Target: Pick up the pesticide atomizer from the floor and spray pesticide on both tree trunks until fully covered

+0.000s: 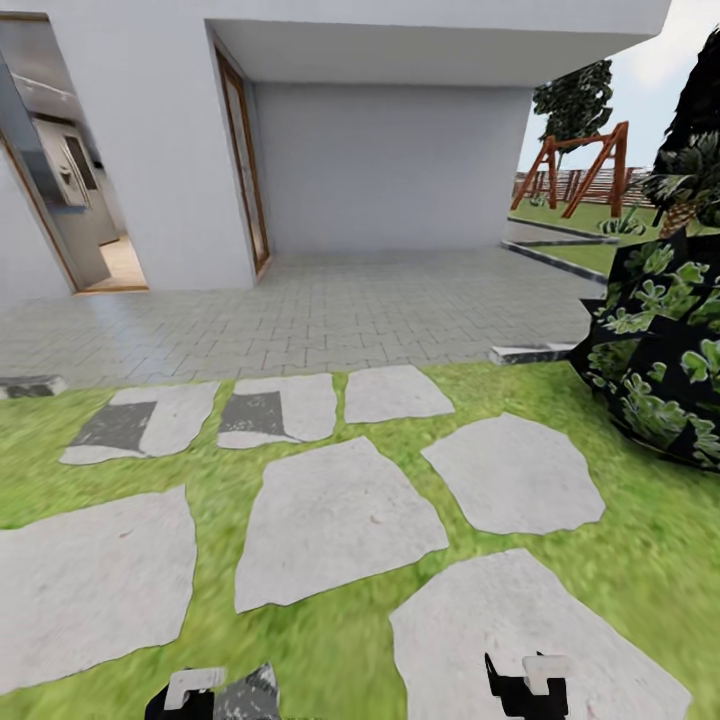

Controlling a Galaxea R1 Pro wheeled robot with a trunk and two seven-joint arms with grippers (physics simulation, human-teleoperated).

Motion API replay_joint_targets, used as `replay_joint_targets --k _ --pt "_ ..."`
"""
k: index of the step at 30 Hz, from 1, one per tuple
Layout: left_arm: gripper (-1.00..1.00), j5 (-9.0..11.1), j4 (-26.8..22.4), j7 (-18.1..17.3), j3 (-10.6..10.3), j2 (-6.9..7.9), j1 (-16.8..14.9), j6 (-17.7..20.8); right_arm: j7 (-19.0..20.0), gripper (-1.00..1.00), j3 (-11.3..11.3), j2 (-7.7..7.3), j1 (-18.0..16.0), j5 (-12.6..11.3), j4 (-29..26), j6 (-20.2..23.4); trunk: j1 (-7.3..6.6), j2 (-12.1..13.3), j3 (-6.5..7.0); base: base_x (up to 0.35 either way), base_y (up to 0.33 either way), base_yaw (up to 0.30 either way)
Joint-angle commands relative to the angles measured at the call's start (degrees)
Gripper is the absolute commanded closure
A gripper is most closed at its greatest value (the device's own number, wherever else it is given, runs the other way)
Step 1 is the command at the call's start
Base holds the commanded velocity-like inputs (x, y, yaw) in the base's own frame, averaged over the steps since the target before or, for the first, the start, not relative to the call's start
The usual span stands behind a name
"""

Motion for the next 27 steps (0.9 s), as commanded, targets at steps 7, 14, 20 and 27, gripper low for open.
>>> replay_joint_targets --k 7,14,20,27 --pt "1.0 -0.05 0.07 -0.01 0.01 -0.11 -0.05 -0.2 -0.01 -1.0 0.02 -0.01 -0.02 0.07 0.03 -0.17 -0.01 -0.02 -0.05 0.0 0.0 0.275" --pt "1.0 0.05 0.07 0.07 0.14 -0.07 -0.05 -0.2 -0.01 -1.0 0.02 0.04 -0.02 0.07 0.03 -0.17 -0.01 -0.02 0.08 0.0 0.0 0.275" --pt "1.0 0.06 0.07 0.06 0.14 -0.03 -0.05 -0.2 -0.01 -1.0 0.02 0.07 -0.02 0.07 0.03 -0.17 -0.01 -0.02 0.22 0.0 0.0 0.275" --pt "1.0 0.06 0.09 0.07 0.14 -0.02 -0.05 -0.2 -0.01 -1.0 0.07 0.07 -0.02 0.07 0.03 -0.17 -0.01 -0.02 0.39 0.0 0.0 0.275"
